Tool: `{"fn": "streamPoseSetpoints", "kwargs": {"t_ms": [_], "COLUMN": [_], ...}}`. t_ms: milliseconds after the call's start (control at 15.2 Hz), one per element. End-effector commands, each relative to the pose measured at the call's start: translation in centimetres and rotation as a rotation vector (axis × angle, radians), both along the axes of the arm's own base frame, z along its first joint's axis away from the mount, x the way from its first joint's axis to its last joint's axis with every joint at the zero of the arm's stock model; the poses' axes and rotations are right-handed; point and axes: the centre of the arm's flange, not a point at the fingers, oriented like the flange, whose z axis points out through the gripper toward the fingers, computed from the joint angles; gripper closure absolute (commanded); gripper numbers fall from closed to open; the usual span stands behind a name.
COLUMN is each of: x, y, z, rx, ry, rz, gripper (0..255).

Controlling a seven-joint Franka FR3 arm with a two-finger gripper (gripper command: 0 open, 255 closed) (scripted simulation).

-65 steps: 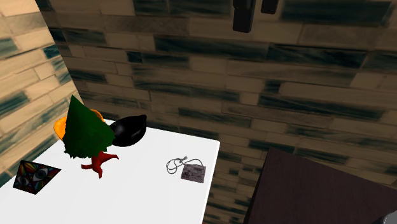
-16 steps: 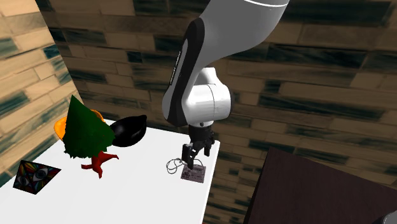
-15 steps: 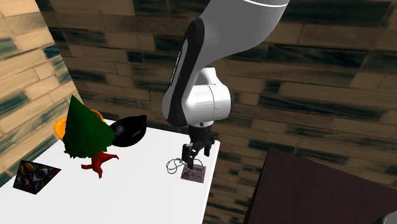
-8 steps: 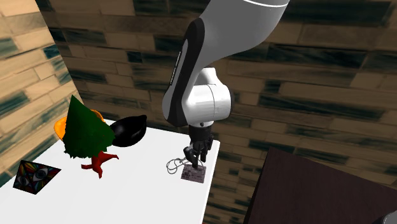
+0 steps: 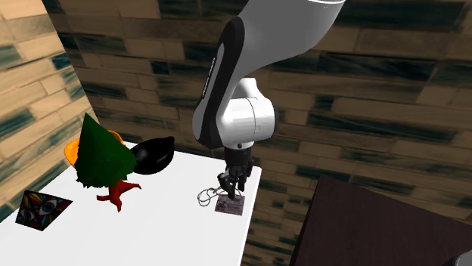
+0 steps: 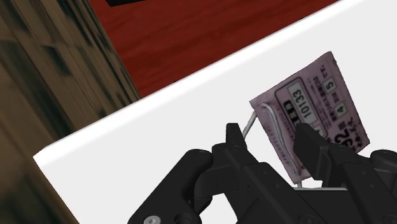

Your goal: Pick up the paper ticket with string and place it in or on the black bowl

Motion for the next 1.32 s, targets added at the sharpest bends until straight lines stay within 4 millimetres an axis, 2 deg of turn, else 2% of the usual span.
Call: {"fn": "streamPoseSetpoints", "kwargs": {"t_ms": [0, 1254], "x": [0.0, 0.0], "y": [-0.1, -0.1], "z": [0.9, 11.0], "rx": [0.000, 0.000], "ry": [0.000, 0.000], "rz": [0.000, 0.000], "gripper": [255, 255]}}
